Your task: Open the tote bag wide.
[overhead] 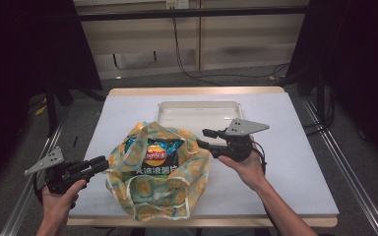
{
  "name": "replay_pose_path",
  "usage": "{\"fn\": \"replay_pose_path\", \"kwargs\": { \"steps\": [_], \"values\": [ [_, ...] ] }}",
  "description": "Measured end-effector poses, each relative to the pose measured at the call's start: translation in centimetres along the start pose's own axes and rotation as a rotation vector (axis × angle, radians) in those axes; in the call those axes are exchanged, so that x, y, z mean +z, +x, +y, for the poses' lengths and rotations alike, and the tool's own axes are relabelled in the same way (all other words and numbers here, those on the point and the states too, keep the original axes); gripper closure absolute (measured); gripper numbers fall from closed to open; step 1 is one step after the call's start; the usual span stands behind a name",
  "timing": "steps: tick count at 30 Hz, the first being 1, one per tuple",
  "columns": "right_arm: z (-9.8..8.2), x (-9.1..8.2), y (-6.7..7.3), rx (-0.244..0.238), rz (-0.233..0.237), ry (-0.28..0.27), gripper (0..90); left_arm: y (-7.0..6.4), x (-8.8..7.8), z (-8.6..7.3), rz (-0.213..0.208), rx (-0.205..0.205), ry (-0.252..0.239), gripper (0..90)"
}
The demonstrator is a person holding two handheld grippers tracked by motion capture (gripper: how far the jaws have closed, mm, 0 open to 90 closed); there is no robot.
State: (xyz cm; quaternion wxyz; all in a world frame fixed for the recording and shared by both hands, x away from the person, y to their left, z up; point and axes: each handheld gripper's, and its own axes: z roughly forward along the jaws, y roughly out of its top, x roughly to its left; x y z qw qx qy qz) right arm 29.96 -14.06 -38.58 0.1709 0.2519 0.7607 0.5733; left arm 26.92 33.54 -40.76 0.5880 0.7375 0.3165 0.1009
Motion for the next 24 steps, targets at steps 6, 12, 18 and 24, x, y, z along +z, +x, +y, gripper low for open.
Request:
{"fn": "replay_pose_path", "kwargs": {
  "steps": [6,12,18,24],
  "values": [
    [2.0,1.4,1.5,-0.008,0.054,-0.033,55.3,-0.8,-0.7,1.4,0.005,0.039,-0.050,62.9],
    [3.5,3.8,2.0,-0.034,0.076,-0.023,57.8,-1.9,-0.5,1.7,-0.022,0.088,-0.037,53.0],
    [3.7,5.3,1.3,-0.010,0.068,-0.008,87.3,-3.1,0.2,1.4,-0.071,0.098,-0.029,43.4],
    [3.8,6.1,-0.2,0.007,0.037,0.006,90.0,-3.1,0.7,1.8,-0.104,0.138,0.002,36.2]
  ]
}}
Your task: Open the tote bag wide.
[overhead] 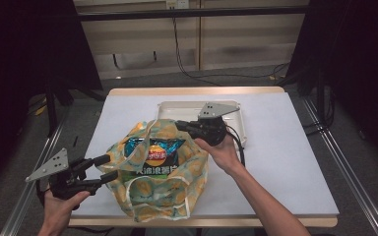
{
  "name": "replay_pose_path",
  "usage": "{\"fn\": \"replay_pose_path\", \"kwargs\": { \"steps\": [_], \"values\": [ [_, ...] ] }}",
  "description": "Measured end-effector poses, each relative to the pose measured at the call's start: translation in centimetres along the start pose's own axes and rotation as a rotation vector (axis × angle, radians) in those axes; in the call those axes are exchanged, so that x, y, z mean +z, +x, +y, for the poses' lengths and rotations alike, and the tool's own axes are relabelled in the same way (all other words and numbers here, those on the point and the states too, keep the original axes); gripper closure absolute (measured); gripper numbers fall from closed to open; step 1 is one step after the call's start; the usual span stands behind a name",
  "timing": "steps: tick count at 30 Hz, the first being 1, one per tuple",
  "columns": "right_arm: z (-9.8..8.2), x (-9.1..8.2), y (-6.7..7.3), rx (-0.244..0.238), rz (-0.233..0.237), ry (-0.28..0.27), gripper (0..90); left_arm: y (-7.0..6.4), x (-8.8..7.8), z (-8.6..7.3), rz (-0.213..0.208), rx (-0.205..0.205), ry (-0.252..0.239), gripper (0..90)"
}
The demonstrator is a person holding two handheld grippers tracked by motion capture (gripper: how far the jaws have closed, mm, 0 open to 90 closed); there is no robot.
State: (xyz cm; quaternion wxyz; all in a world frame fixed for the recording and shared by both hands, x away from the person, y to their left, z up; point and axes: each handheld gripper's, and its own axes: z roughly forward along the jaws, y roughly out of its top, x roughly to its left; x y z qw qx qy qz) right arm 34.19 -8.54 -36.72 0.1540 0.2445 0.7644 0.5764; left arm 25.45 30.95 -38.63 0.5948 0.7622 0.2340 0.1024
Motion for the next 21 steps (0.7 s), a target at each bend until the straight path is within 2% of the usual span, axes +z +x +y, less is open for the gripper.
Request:
{"fn": "replay_pose_path", "kwargs": {
  "steps": [3,4,5,7,8,9,10,12,14,15,16,18,20,21],
  "values": [
    [-0.3,0.4,-0.8,0.013,-0.008,-0.005,90.0,0.1,0.6,-0.2,0.020,-0.002,0.019,37.4],
    [-0.3,0.4,-0.8,0.013,-0.008,-0.005,90.0,0.2,0.8,-0.3,0.031,0.009,0.035,37.4],
    [-0.4,0.5,-0.9,0.013,-0.001,-0.004,90.0,0.4,1.0,-0.4,0.040,0.012,0.051,42.8],
    [-0.6,0.8,-0.9,0.004,0.003,0.009,90.0,0.9,1.4,-0.4,0.065,0.014,0.064,61.8],
    [-0.6,0.8,-0.8,0.000,0.004,0.009,90.0,1.1,1.5,-0.3,0.057,0.017,0.065,75.7],
    [-0.6,0.8,-0.8,-0.001,0.006,0.006,90.0,1.5,1.6,-0.1,0.050,0.026,0.059,85.8],
    [-0.6,0.9,-0.9,-0.004,0.005,0.003,90.0,1.7,1.7,0.2,0.054,0.018,0.054,89.6],
    [-0.5,0.9,-1.0,-0.008,0.001,-0.002,90.0,2.2,1.8,0.8,0.070,0.012,0.038,89.9],
    [-0.3,1.2,-1.6,-0.026,-0.008,0.007,90.0,3.4,1.8,2.1,0.078,-0.007,-0.001,89.9],
    [-0.3,1.2,-1.6,-0.026,-0.008,0.007,90.0,3.4,1.8,2.1,0.078,-0.007,-0.001,89.9],
    [-0.4,1.2,-1.9,-0.019,-0.010,0.004,90.0,3.9,1.8,2.4,0.100,-0.012,-0.006,89.9],
    [-0.7,1.4,-2.5,-0.014,-0.019,0.009,90.0,5.0,2.0,2.8,0.112,-0.033,-0.014,89.9],
    [-1.3,1.7,-3.1,0.001,-0.029,0.020,90.0,6.0,2.4,3.0,0.161,-0.060,0.004,90.0],
    [-1.7,2.0,-3.5,0.008,-0.037,0.031,90.0,6.5,2.5,2.9,0.160,-0.067,0.013,90.0]
  ]
}}
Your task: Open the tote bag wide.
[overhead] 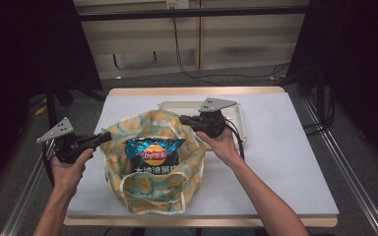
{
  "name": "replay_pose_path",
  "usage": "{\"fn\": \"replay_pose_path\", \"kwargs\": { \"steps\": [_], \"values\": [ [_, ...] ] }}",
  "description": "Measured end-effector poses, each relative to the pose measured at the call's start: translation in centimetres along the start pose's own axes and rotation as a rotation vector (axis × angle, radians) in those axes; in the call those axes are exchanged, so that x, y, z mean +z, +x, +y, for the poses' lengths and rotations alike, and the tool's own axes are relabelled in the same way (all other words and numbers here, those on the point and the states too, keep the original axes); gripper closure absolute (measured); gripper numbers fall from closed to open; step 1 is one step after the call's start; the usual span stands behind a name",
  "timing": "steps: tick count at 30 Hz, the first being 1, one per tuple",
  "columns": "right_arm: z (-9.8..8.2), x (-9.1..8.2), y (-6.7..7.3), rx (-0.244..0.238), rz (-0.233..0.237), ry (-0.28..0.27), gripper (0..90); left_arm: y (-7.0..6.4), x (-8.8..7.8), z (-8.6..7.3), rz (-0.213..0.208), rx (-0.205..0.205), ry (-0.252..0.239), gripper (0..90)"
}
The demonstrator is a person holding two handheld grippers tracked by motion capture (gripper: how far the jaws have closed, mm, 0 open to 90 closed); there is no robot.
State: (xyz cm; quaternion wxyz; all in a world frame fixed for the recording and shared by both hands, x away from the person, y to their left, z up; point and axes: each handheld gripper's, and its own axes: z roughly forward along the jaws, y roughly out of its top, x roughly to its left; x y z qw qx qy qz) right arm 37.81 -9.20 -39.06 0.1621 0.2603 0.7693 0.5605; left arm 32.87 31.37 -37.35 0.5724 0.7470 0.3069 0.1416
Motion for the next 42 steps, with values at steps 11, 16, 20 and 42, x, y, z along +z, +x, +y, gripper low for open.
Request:
{"fn": "replay_pose_path", "kwargs": {
  "steps": [11,16,20,42],
  "values": [
    [-3.2,1.2,-0.3,0.028,0.008,0.075,88.2,2.4,2.5,-5.3,-0.010,-0.115,0.146,89.5],
    [-2.7,0.5,0.2,0.027,0.026,0.040,73.6,2.0,1.6,-5.3,-0.015,-0.115,0.118,76.4],
    [-2.1,-0.3,0.4,0.017,0.034,0.016,69.9,1.5,0.4,-4.5,-0.014,-0.104,0.062,68.4],
    [0.7,1.0,1.8,-0.058,0.149,0.027,69.5,-1.8,0.5,-2.4,-0.077,0.046,0.063,61.6]
  ]
}}
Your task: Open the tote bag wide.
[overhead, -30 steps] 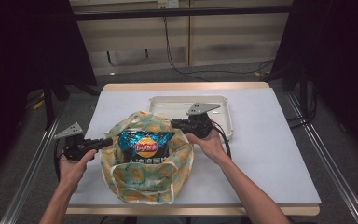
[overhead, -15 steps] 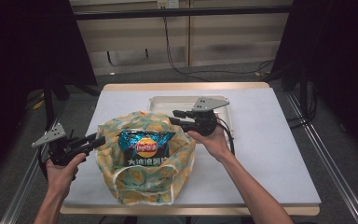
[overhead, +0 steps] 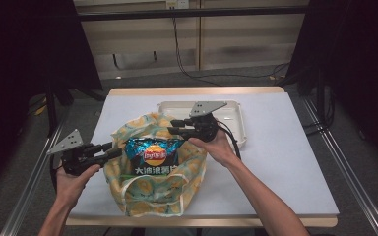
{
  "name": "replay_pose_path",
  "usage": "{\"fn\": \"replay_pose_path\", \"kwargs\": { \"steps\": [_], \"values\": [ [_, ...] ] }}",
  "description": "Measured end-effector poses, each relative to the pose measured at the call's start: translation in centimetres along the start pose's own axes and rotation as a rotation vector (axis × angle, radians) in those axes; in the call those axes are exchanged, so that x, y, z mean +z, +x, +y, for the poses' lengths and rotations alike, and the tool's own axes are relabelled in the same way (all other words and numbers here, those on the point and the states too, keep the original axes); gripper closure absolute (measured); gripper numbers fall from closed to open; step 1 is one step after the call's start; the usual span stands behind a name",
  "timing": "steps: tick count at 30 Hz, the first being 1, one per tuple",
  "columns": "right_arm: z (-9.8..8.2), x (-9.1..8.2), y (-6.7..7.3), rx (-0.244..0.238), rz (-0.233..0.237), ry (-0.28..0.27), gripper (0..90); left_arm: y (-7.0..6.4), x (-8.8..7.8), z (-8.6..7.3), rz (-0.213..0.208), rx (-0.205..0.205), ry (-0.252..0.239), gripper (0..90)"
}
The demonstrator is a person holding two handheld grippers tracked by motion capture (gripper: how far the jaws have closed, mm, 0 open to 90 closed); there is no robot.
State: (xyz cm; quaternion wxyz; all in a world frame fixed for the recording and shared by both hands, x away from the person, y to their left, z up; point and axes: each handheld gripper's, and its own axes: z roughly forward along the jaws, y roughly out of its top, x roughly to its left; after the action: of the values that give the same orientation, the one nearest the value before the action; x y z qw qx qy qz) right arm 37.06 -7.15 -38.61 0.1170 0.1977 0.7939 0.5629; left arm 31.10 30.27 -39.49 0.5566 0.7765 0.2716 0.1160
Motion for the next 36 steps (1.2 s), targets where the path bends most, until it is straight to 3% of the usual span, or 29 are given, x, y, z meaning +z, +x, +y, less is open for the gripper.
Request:
{"fn": "replay_pose_path", "kwargs": {
  "steps": [1,2,5,10,11,12,16,18,19,22,27,28,36],
  "values": [
    [0.0,0.0,0.0,0.000,0.000,0.000,69.5,0.0,0.3,0.0,-0.001,0.002,0.013,61.6],
    [0.0,0.2,-0.1,0.002,0.025,-0.006,64.6,0.0,0.6,0.0,0.017,0.006,0.033,45.9],
    [0.2,0.6,-0.1,-0.010,0.067,0.007,60.8,-0.1,1.3,-0.2,0.012,0.013,0.063,37.6],
    [0.4,1.3,-0.2,-0.003,0.107,0.028,58.2,0.2,1.9,-0.6,-0.007,0.018,0.069,35.0],
    [0.5,1.5,-0.2,0.003,0.129,0.035,58.5,0.3,2.0,-0.7,-0.006,0.016,0.080,42.3],
    [0.5,1.5,-0.2,0.003,0.129,0.035,58.5,0.3,2.2,-0.8,-0.018,0.015,0.084,42.3],
    [0.5,1.6,-0.4,0.011,0.144,0.056,65.5,0.5,2.2,-0.8,-0.037,0.014,0.069,74.7],
    [0.6,1.6,-0.4,0.008,0.159,0.067,76.4,0.5,2.0,-0.5,-0.034,0.013,0.054,84.3],
    [0.7,1.6,-0.4,0.004,0.156,0.067,86.7,0.5,1.6,-0.1,-0.032,0.014,0.039,87.9],
    [1.0,1.6,-0.3,0.002,0.149,0.054,90.0,0.5,1.1,0.7,-0.030,0.016,0.011,88.5],
    [2.4,1.1,-0.6,0.000,0.090,-0.007,90.0,0.7,0.4,2.5,-0.010,0.023,-0.045,88.9],
    [2.4,1.1,-0.6,0.000,0.090,-0.007,90.0,0.9,0.4,2.7,-0.027,0.025,-0.060,88.9],
    [3.4,1.5,-1.9,0.007,0.016,-0.056,90.0,2.8,1.9,3.0,0.004,-0.049,-0.074,88.7]
  ]
}}
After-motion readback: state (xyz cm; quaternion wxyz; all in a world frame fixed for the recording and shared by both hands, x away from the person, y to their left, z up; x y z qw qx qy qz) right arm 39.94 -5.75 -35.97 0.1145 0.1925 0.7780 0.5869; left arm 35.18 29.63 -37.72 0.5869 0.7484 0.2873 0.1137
